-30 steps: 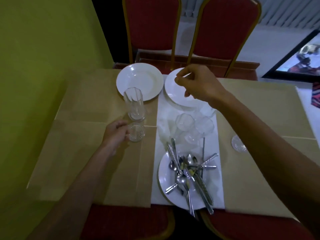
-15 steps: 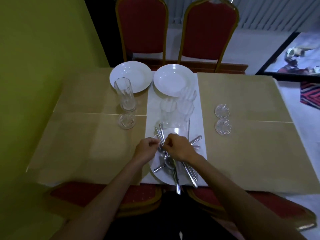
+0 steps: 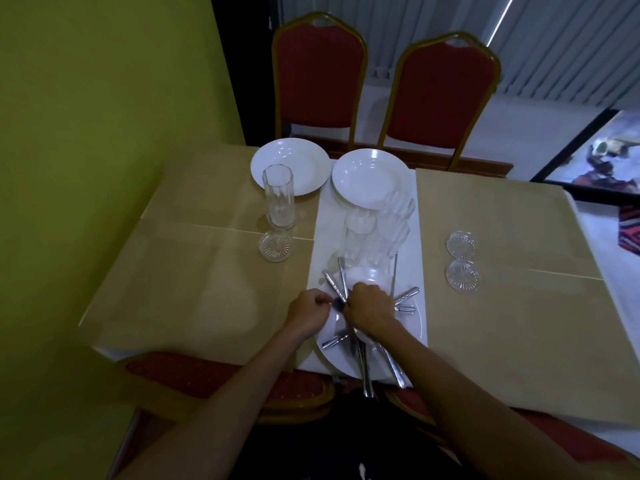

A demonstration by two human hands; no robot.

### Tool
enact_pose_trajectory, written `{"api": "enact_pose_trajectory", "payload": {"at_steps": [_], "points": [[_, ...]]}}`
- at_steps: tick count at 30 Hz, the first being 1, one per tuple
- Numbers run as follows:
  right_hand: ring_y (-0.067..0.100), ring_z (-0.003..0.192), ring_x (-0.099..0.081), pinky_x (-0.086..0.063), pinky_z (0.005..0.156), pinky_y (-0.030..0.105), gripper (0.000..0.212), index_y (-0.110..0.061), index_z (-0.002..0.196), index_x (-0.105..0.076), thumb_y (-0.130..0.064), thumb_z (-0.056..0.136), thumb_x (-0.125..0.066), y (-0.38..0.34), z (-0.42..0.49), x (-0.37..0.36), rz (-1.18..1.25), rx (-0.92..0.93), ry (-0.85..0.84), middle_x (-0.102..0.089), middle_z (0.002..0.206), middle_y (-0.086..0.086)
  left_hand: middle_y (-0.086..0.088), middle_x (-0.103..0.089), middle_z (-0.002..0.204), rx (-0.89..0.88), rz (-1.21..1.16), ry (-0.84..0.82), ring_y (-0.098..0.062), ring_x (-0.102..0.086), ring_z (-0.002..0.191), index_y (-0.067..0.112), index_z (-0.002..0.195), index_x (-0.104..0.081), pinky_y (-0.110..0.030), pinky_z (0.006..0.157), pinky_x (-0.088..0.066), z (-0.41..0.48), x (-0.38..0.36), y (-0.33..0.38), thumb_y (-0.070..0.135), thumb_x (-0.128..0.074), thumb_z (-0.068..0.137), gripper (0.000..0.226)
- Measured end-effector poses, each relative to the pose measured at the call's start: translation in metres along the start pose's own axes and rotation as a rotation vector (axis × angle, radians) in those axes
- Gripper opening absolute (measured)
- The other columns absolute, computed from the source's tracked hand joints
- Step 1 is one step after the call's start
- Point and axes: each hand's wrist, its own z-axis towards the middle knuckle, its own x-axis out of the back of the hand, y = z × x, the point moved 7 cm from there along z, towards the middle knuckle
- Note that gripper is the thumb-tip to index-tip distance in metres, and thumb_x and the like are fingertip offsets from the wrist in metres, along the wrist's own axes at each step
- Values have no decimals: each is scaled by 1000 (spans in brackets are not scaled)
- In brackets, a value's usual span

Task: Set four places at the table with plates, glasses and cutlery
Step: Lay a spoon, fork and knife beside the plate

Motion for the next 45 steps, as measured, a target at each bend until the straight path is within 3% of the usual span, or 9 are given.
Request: {"api": "enact_pose_trajectory", "payload": {"at_steps": [4,7,12,18,22,26,32,39,45], "points": [[28,97,-66,-51,80,35,48,-15,105,-62,-58,85,-65,6,-1,-8,33,-68,-14,-67,105,7,-3,-71,111,4,-69,-15,-21,-66,104,20,107,-71,-26,82,-48,7,7,-5,13,-55,93,22],[29,90,-67,-52,77,35,45,-14,96,-62,-56,82,-65,7,3,-8,68,-105,-52,-66,95,8,-4,-72,106,11,-89,-62,-23,-67,102,20,103,-71,-31,87,-52,17,12,-11,12,-56,92,20],[29,73,-67,-55,69,35,21,-15,70,-57,-30,82,-65,15,9,-1,90,-157,-112,-58,68,5,-1,-72,105,-3,-100,-152,-18,-68,100,21,104,-71,-29,86,-53,25,27,-23,14,-59,91,20],[30,69,-64,-48,61,31,28,-19,57,-48,-15,80,-63,11,4,1,104,-201,-102,-53,58,2,9,-67,86,-29,-56,-253,-13,-65,88,24,94,-70,-25,78,-51,31,40,-31,19,-60,91,12],[24,70,-64,-51,62,34,21,-14,63,-59,-16,82,-64,17,1,2,153,-192,-62,-63,65,6,4,-70,88,8,-76,-239,-19,-69,94,29,89,-69,-31,84,-54,31,44,-37,17,-60,90,14],[20,72,-66,-57,69,38,11,-12,75,-64,-17,84,-67,26,2,4,221,-143,-22,-68,71,3,7,-68,82,23,-96,-229,-16,-65,85,32,84,-67,-30,78,-52,30,45,-44,18,-62,89,16],[12,70,-63,-40,59,19,13,-19,77,-61,-17,84,-72,17,-4,13,399,-86,56,-67,74,-7,5,-68,84,33,-141,-207,-16,-64,81,31,85,-68,-28,67,-49,28,54,-46,18,-61,91,15],[4,74,-61,-47,70,19,10,-21,88,-64,-16,84,-71,-101,26,34,609,93,121,-66,80,-10,0,-69,82,95,-349,-151,-13,-57,59,25,90,-69,-29,57,-45,41,99,-32,11,-57,92,18],[0,71,-62,-48,66,11,6,-14,92,-68,-17,87,-70,-211,63,20,576,227,5,-69,82,-4,-2,-65,76,169,-510,69,-15,-58,63,20,89,-70,-30,62,-50,90,215,-59,8,-62,89,14]]}}
